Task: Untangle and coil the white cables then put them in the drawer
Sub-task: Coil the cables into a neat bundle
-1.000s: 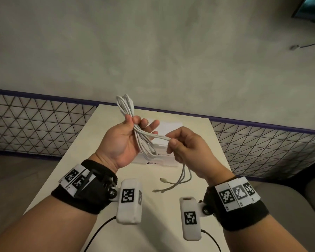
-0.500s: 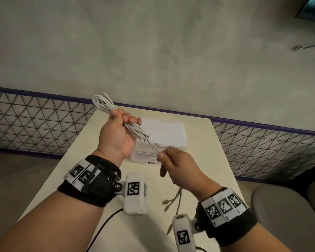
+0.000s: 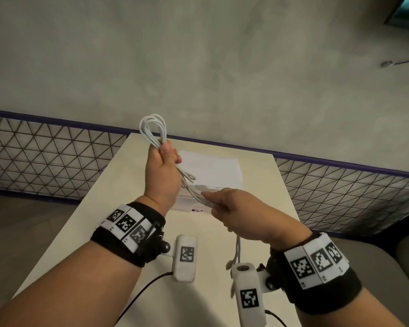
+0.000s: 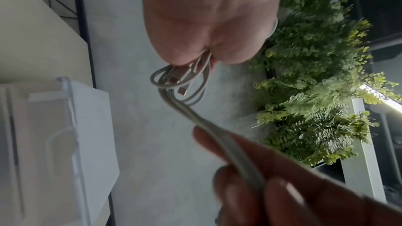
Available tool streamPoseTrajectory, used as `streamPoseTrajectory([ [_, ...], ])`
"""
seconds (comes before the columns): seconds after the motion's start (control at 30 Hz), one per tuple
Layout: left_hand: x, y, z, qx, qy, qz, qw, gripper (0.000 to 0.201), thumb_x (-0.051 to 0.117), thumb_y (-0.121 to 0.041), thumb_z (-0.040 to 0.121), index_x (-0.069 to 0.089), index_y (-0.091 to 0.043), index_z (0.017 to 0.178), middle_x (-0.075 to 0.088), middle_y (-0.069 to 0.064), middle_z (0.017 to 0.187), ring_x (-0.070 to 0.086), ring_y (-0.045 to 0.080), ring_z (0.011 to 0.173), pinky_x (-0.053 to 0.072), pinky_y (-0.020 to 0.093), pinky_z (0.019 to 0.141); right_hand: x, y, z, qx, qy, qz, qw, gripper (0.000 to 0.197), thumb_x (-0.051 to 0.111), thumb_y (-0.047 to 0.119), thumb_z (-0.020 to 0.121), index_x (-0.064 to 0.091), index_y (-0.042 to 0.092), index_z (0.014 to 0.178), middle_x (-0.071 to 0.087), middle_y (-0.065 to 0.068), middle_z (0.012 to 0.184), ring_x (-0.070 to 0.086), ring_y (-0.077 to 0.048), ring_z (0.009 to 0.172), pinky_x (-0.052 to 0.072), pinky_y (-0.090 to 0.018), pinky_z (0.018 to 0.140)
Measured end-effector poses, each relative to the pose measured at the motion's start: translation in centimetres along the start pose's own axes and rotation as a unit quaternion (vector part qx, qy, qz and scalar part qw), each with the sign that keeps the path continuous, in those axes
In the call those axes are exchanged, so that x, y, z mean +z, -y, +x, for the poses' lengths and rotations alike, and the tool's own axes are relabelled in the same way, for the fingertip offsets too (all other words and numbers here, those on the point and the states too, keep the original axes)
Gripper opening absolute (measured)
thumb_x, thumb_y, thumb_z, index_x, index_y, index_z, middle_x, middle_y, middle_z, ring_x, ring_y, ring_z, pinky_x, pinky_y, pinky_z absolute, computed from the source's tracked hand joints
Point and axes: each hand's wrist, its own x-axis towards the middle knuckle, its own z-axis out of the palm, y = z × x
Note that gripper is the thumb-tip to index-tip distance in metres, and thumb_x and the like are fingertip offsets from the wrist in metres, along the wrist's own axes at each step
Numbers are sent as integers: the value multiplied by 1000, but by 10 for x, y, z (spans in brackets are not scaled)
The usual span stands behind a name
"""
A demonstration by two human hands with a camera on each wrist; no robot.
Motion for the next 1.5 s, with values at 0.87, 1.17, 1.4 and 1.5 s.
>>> streamPoseTrajectory([
  [0.87,13,8,-30,-198,250,34,947,32,34,-22,95,47,-12,67,41,2,53,38,19,54,40,33,56,2,6,33,-66,-317,-41,945,18,67,4,74,53,12,82,44,2,85,50,-23,65,42,-26,55],
  [1.17,-3,19,-10,-179,197,155,951,43,28,-46,98,56,-14,98,47,0,68,44,17,62,44,40,70,-19,-4,20,53,-196,168,965,8,69,7,81,64,11,77,71,-5,69,71,-17,62,61,-36,68],
  [1.4,4,22,-37,-77,330,332,880,30,29,-44,99,50,-23,93,56,-8,81,51,12,69,42,29,62,-21,1,27,42,-287,280,915,12,67,-1,81,65,11,78,71,-8,73,69,-19,62,60,-33,67],
  [1.5,3,25,-39,-65,343,373,860,33,28,-45,99,51,-24,88,63,2,88,54,14,70,44,30,64,-22,1,31,43,-304,160,938,13,68,7,79,66,20,78,72,-2,78,69,-18,69,57,-29,70],
])
